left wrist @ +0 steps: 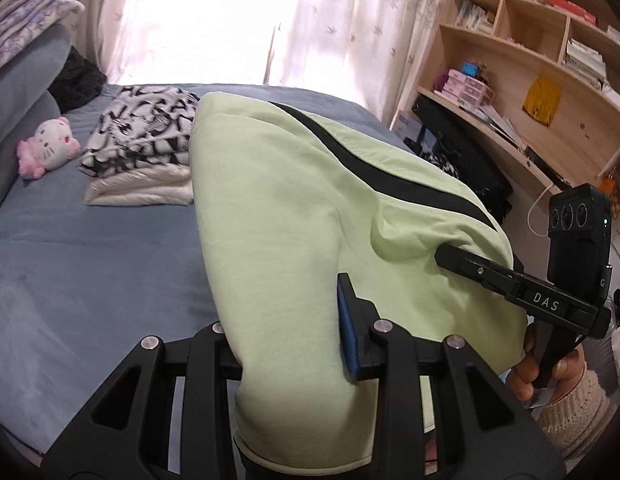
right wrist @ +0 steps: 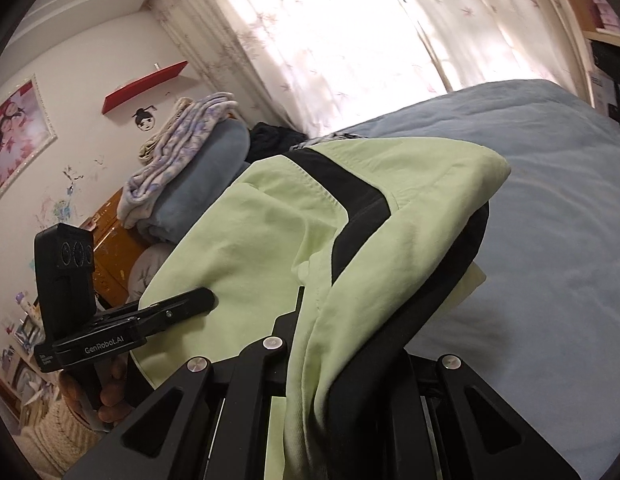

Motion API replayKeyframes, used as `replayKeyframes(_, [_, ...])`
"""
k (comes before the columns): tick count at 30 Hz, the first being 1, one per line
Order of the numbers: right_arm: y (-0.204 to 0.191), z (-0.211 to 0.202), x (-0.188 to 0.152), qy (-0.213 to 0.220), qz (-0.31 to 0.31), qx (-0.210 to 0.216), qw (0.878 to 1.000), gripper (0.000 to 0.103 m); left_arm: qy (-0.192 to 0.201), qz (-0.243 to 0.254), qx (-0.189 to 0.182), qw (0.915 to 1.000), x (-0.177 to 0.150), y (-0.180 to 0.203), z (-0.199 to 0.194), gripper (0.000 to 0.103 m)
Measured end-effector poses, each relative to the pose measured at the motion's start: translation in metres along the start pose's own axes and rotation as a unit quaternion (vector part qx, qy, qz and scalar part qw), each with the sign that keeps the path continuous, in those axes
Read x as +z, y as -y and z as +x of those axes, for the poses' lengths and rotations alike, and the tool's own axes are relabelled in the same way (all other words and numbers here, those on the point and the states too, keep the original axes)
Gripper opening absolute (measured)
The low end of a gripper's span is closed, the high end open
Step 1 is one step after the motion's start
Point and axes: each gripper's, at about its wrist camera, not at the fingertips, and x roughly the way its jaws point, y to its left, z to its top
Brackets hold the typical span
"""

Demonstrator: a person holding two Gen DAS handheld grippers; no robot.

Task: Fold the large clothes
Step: 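Lift the folded jacket with both tools and carry it onto the clothes stack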

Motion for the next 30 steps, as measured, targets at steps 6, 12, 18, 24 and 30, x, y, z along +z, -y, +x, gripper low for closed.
replayKeyframes(6, [-0.049,0.038,0.029,-0.002,-0.019,0.014,1.0,0.01,0.015,-0.025,0.0,0.9996,0.036,-0.082,-0.016,0.029])
replayKeyframes(12, [-0.094,0.12,0.103,-0.003,-0.033,0.022,0.999,0.01,0.025,-0.025,0.02,0.9992,0.103,-0.163,-0.004,0.029])
replayKeyframes(18, [-0.097,0.224,0.197,0.009,-0.042,0.026,0.999,0.01,0.039,-0.019,0.033,0.9985,0.196,-0.257,0.04,0.029])
replayKeyframes(24, [-0.092,0.367,0.293,0.032,-0.073,0.002,0.997,0.01,0.053,-0.005,0.055,0.9971,0.287,-0.353,0.113,0.03])
replayKeyframes(30, [-0.059,0.531,0.373,0.033,-0.062,-0.013,0.997,0.01,0.031,-0.008,0.064,0.9974,0.341,-0.437,0.199,0.03])
